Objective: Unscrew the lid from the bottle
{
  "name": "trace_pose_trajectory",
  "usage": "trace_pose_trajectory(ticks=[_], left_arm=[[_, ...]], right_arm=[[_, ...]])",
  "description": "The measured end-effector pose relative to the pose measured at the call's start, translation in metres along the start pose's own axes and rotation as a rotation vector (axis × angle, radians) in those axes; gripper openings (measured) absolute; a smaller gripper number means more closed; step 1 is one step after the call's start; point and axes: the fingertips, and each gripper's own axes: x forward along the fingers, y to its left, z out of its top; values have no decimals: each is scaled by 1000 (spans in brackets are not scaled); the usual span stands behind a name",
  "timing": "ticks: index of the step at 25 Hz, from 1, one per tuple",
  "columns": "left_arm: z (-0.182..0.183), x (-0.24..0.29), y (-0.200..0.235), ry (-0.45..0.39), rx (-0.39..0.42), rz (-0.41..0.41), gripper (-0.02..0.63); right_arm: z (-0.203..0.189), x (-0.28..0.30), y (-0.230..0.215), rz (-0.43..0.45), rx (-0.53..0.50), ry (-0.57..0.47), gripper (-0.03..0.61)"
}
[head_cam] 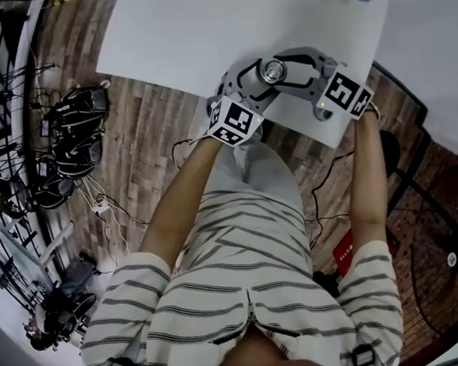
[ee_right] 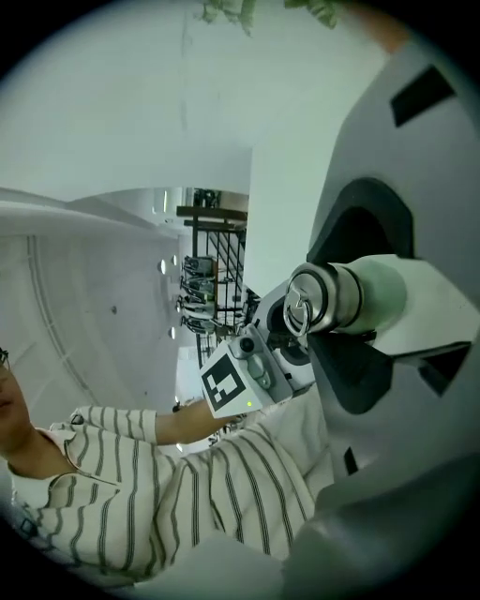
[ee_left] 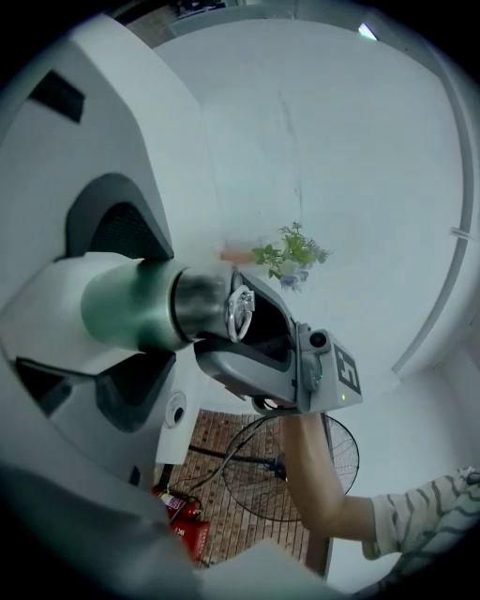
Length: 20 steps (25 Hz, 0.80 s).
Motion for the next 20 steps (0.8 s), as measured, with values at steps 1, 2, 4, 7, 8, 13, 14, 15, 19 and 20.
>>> trace_pose_trajectory(ticks=[1, 2, 4, 7, 8, 13, 14, 15, 19, 20], left_arm=[[0, 0, 1, 1, 0, -2, 310], [0, 0, 1, 2, 1, -4, 310], [-2, 0, 0, 4, 2, -6, 310], [-4, 0, 1, 8, 2, -5, 310], [-5, 0, 1, 9, 3, -5, 310], [-5, 0, 0, 14, 5, -4, 310], [-5, 0, 0, 14, 4, -3, 310], [-4, 0, 0, 14, 4, -2, 310], [-1, -1, -1, 14, 1, 0, 310], [-1, -1, -1, 14, 1, 0, 310]], right_arm=[[0, 0, 0, 23, -12, 13, 244], [1, 1, -1, 39, -23, 25, 244], [-1, 1, 0, 54, -39, 42, 244], [-2, 4, 0, 45, -38, 48, 245], [-2, 5, 0, 33, -24, 47, 247], [5, -6, -5, -95, 87, -45, 362], [9, -11, -6, -129, 108, -81, 365], [13, -16, -6, -169, 126, -120, 364], [23, -31, -5, -368, 229, -254, 329], [21, -30, -4, -420, 259, -257, 324]])
